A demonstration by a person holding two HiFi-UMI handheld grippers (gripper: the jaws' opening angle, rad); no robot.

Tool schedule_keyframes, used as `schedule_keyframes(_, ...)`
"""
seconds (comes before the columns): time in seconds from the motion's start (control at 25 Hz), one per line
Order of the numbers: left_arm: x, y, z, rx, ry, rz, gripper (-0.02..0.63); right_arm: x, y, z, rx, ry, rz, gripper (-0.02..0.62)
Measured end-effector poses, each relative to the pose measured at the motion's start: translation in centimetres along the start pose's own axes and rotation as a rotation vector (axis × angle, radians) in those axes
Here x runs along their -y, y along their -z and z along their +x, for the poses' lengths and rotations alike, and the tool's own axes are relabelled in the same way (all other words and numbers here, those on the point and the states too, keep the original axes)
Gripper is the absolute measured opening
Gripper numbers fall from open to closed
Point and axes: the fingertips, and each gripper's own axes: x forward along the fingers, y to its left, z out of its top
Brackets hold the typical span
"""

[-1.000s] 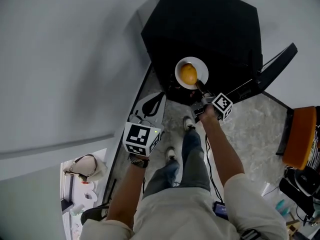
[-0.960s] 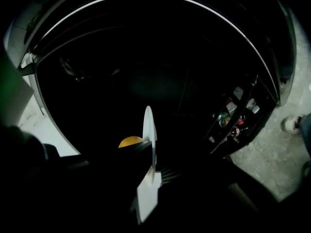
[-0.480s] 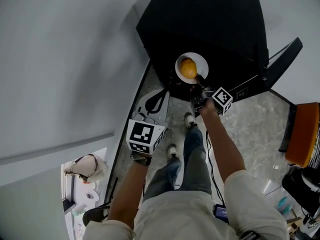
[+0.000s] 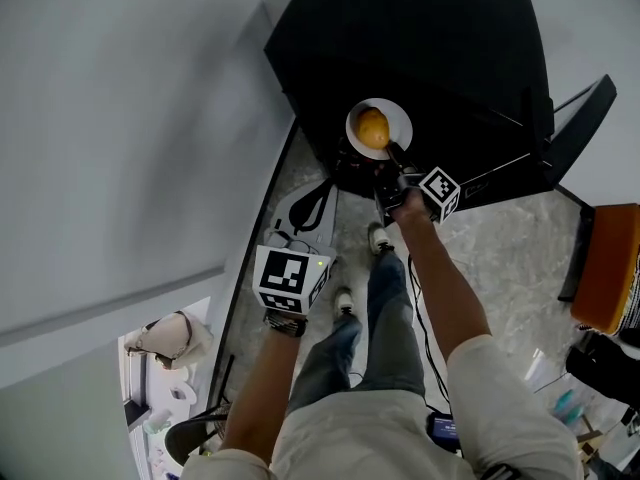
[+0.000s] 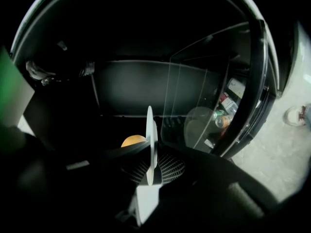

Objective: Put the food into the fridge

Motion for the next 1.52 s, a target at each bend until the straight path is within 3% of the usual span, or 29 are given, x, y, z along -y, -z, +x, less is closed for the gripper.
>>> schedule_keyframes(0.44,-1.5,-0.1,2.4,-0.002,-0.008,0.028,0.002,1.7,-0.3,0.8,0.018,0.058,-0.014,0.031)
schedule_keyframes(1.32,-1.6,1.9,1.9,0.008,-0.014,-0.025,0.002,2.3,-0.8,1.6,0.024,0.132,-0.028,0.04)
schedule_keyframes(1.4,-1.6,2.0,1.9,0.007,-0.013,-0.027,0.002,2.1,-0.8,1.7,0.019,0.123,-0.004,0.084)
schedule_keyframes(1.52,-1.5,2.2,2.0,0.004,-0.009,-0.031,0.002,2.4,-1.0,1.3,0.021,0.133,0.063,0.219)
